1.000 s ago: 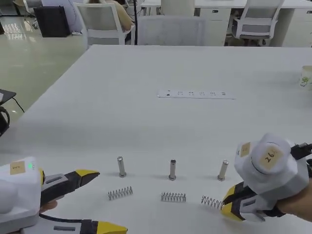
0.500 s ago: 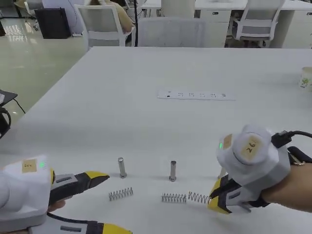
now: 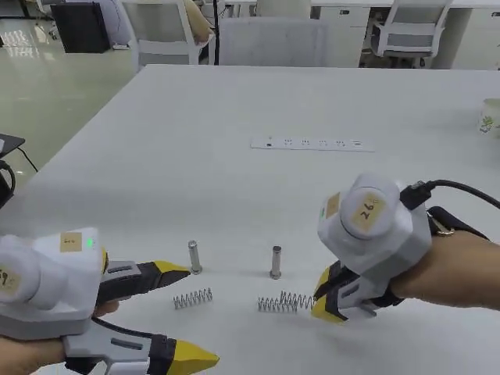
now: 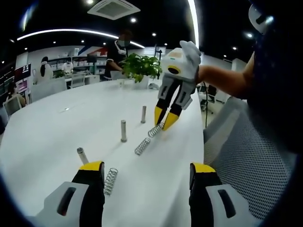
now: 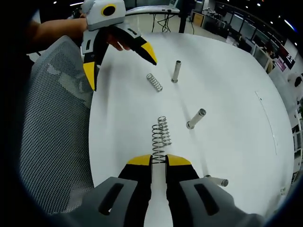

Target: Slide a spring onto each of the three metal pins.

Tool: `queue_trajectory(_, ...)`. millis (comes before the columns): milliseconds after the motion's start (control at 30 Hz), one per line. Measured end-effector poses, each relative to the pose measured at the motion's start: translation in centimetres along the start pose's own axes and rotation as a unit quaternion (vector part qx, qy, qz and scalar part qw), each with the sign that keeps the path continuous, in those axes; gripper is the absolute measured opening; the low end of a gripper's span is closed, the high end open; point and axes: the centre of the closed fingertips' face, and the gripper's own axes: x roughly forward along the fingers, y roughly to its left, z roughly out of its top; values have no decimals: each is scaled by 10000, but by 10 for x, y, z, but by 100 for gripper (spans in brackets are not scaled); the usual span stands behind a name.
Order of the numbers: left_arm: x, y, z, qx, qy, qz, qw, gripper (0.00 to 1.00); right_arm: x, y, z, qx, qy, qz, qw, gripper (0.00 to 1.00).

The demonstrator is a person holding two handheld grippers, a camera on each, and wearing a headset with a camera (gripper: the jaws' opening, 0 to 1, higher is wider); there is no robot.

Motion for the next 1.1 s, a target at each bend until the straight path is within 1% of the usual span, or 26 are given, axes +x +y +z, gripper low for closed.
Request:
queue_trajectory(133,2,-1,1,68,41,-74,9999,68,2,3,7,-79,8,45,10000,8)
queue_trajectory(267,4,1,3,151,101,-162,9997,67,5,5,11,-156,48,80,9998,8)
queue_trajectory(400,6,2,7,232,95,-225,9994,65,7,8,14,-214,73,138,9996,8)
queue_trajectory(467,8,2,8,263,130,-252,9993,64,8,10,16,-251,86,165,9995,8)
queue_trajectory(600,12,0,12,363,139,-349,9986,62,8,12,22,-321,77,199,9993,8)
queue_trajectory(767,17,-2,14,434,159,-433,9980,59,8,12,28,-369,46,206,9991,8)
queue_trajectory(967,24,-9,14,561,215,-580,9965,54,7,13,35,-463,29,232,9987,8)
queue_trajectory(1100,26,-11,14,636,237,-626,9957,48,7,15,36,-526,47,272,9982,8)
